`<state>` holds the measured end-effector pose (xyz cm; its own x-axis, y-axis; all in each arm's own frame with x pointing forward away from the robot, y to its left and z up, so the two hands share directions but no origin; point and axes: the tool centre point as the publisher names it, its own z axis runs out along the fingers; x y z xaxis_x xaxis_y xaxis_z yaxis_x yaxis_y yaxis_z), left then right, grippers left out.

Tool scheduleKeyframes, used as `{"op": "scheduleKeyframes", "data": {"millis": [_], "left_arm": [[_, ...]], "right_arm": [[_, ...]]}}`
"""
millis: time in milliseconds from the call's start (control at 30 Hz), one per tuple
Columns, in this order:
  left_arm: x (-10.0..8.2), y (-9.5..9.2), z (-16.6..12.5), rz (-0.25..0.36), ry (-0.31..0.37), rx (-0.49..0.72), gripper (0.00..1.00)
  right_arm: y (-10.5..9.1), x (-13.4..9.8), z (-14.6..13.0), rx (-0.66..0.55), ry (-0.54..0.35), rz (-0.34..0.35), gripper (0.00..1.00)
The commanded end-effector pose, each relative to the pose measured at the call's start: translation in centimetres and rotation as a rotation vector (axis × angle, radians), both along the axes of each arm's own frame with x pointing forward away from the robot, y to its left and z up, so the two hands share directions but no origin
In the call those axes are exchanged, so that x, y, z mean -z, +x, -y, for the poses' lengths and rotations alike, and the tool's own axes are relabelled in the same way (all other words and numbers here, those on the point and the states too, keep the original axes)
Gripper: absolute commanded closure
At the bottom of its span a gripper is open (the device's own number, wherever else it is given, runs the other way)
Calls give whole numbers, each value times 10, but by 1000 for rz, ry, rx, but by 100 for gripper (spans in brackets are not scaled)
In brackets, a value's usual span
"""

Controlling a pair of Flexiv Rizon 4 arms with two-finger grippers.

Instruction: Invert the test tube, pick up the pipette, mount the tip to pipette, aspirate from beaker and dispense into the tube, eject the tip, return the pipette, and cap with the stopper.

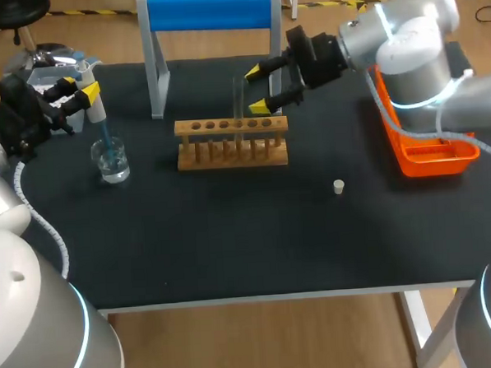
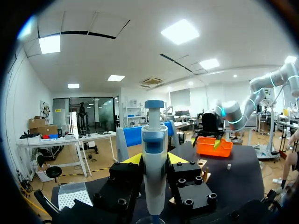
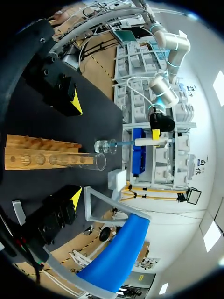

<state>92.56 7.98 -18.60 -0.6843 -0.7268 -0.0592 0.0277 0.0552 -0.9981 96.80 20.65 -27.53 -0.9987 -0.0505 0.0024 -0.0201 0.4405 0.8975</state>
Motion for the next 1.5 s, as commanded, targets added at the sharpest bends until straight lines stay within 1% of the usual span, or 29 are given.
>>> {"op": "scheduleKeyframes", "data": {"millis": [33,233,333,400,500,633,933,1167,1500], "left_arm": [[0,0,0,0,0,-2,100],[0,0,0,0,0,-2,100],[0,0,0,0,0,-2,100],[0,0,0,0,0,-2,100],[0,0,0,0,0,-2,100],[0,0,0,0,0,-2,100],[0,0,0,0,0,-2,100],[0,0,0,0,0,-2,100],[0,0,0,0,0,-2,100]], "right_arm": [[7,5,-8,-82,-44,-30,0],[7,11,-16,-106,-98,-13,0],[7,14,-19,-108,-111,-3,0],[8,14,-21,-99,-118,6,0],[10,17,-22,-55,-145,36,0],[11,19,-22,-23,-142,50,0],[7,26,-21,-14,-137,53,0],[6,30,-24,-16,-159,61,0],[7,32,-25,-7,-164,73,0]]}}
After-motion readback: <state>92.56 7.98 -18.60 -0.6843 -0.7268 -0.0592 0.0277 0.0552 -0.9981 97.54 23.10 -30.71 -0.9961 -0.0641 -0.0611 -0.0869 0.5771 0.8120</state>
